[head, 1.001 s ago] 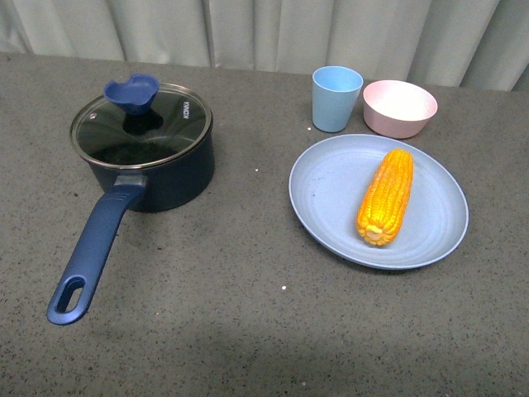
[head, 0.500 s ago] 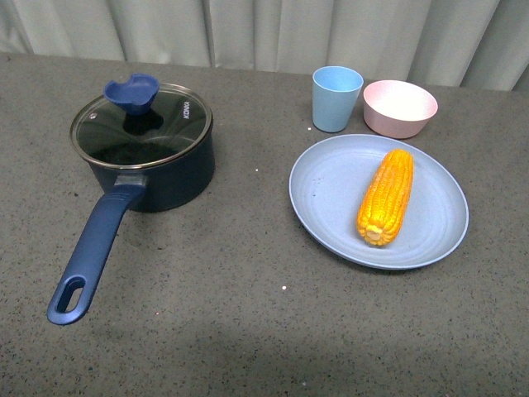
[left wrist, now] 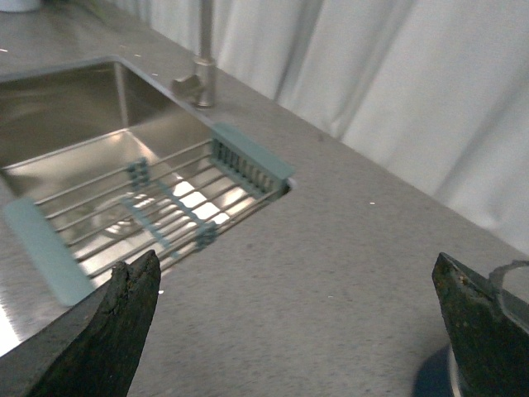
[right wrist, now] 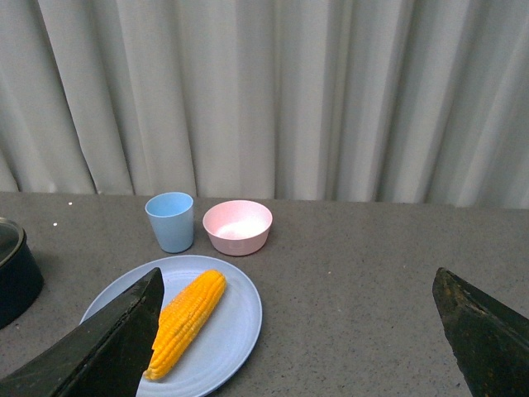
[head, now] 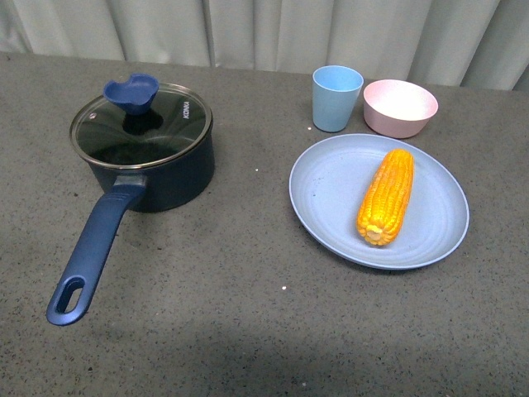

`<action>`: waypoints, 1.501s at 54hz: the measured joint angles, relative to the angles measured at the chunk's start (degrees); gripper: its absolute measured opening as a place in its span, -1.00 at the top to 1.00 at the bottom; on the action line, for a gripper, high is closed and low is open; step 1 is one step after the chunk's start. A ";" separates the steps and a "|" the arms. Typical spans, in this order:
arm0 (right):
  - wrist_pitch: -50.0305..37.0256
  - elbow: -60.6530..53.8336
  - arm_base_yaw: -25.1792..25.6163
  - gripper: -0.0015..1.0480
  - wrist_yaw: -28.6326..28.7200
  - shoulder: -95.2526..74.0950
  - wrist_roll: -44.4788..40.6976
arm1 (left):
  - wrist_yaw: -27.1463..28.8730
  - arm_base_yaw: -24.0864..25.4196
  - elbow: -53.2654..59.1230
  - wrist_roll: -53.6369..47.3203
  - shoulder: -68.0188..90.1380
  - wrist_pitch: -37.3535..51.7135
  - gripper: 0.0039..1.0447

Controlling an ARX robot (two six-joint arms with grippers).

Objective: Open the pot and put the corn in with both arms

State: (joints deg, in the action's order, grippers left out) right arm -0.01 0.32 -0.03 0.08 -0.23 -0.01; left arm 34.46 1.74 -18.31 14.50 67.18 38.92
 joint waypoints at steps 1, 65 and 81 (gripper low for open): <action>0.00 0.00 0.00 -0.82 0.02 0.00 0.00 | -0.83 0.11 -1.01 0.20 1.97 1.31 -0.88; 0.00 0.00 0.00 -0.82 0.00 -0.02 0.00 | -31.65 -9.20 -39.91 -4.70 52.41 2.67 -0.88; 0.00 0.00 0.00 -0.82 0.00 0.00 0.00 | -32.81 -11.45 -40.02 -5.73 52.96 1.64 -0.88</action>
State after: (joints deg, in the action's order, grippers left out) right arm -0.01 0.32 -0.03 0.08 -0.23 -0.01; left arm 1.65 -9.72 -58.33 8.78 120.14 40.56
